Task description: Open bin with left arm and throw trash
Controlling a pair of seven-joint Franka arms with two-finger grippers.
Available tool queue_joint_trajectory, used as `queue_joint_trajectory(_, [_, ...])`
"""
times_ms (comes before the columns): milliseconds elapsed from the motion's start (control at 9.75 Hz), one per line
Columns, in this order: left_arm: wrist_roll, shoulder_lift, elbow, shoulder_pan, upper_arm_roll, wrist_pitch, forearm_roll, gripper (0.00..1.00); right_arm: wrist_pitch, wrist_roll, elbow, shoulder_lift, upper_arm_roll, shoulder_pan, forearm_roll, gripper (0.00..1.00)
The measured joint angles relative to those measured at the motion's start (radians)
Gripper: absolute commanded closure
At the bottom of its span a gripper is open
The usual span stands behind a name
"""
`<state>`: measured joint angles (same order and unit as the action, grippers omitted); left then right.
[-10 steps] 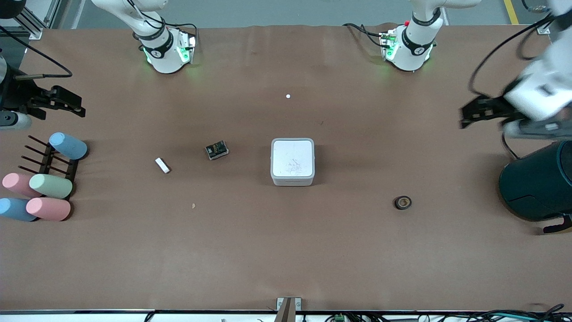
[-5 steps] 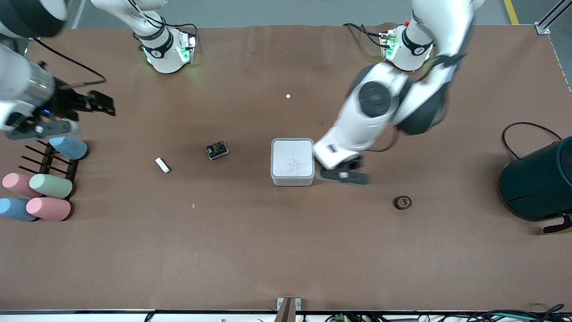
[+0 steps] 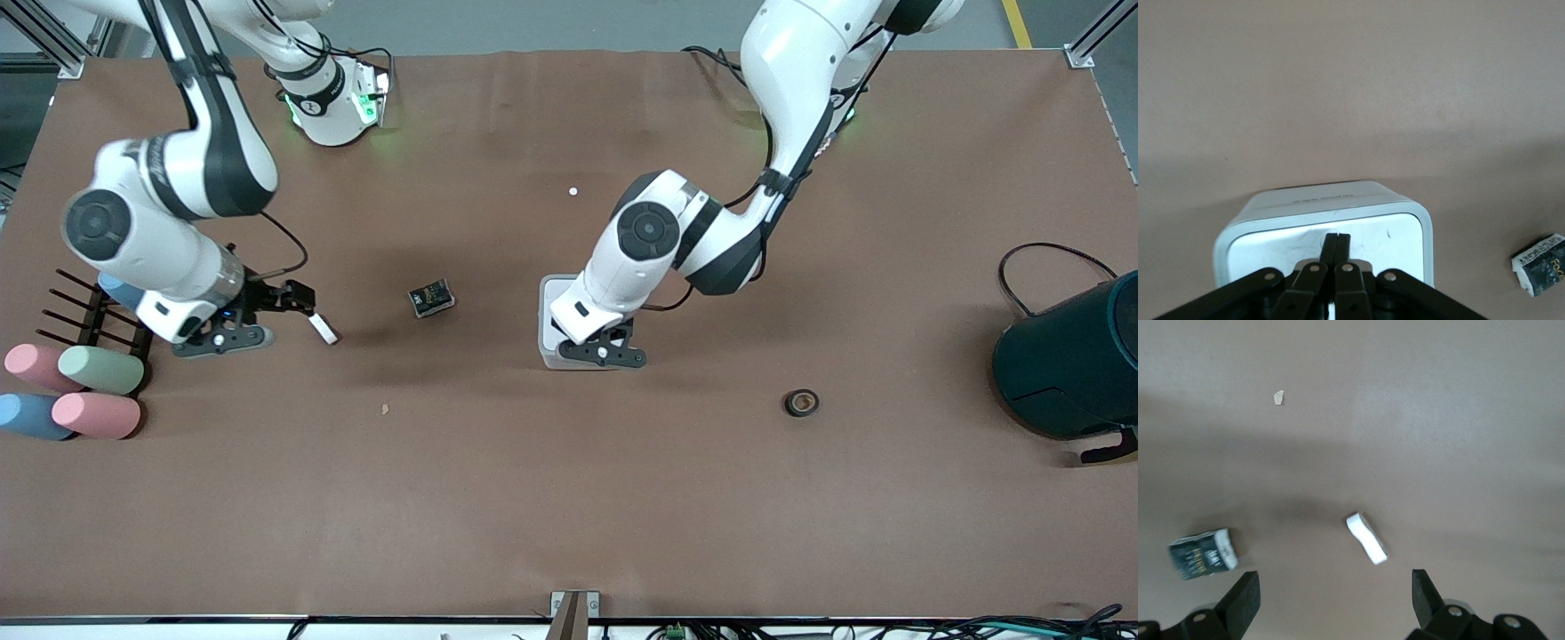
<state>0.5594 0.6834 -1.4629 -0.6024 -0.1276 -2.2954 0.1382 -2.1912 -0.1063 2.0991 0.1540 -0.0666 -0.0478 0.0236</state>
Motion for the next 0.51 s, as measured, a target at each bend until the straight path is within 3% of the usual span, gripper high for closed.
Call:
queue_joint_trajectory(308, [0.007,0.012,0.010,-0.001,0.003,0.007,0.028,1.00,-0.216,-0.171,0.091,0.078,0.007,0.032,0.000,0.00])
queue_joint_trajectory(513, [0.013,-0.013,0.043,0.002,0.008,0.159,-0.013,1.00,-0.375,-0.199,0.167,0.124,0.006,0.034,-0.002,0.00])
